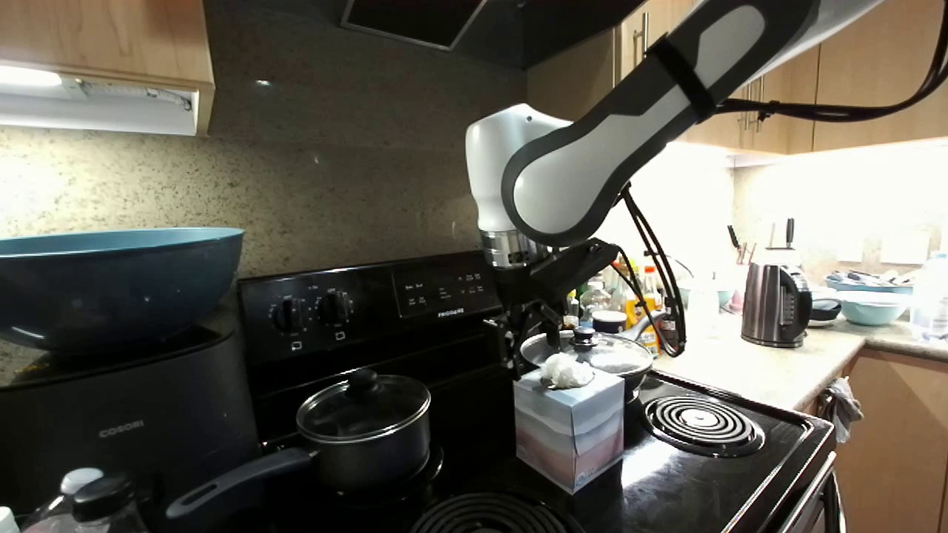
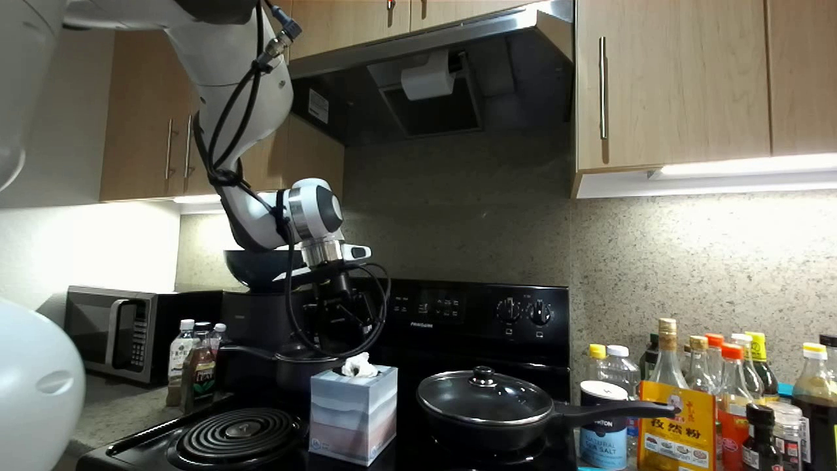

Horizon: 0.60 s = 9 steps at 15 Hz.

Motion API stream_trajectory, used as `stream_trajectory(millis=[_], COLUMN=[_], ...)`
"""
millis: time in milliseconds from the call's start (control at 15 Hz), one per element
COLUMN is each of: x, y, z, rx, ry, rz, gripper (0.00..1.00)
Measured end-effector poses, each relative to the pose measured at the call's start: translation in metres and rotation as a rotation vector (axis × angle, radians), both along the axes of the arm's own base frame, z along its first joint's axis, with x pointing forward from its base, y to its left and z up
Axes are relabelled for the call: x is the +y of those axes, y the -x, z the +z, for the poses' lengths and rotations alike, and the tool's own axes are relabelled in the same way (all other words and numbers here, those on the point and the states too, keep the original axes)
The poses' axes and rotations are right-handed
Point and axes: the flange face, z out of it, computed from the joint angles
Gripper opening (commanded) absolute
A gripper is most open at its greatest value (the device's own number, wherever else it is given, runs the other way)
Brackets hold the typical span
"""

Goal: Place the crumpled tissue in the tissue box

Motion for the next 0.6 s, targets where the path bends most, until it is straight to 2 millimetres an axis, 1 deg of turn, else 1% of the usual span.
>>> stream_trajectory(millis=[133, 267, 400, 600], x=[0.003, 0.006, 0.007, 0.007], y=[0.003, 0.007, 0.012, 0.017], z=[0.009, 0.013, 0.013, 0.007], rx=[-0.026, -0.034, -0.032, -0.016], ry=[0.005, 0.007, 0.008, 0.014], rz=[0.01, 0.014, 0.017, 0.02], gripper=[1.0, 1.0, 1.0, 1.0])
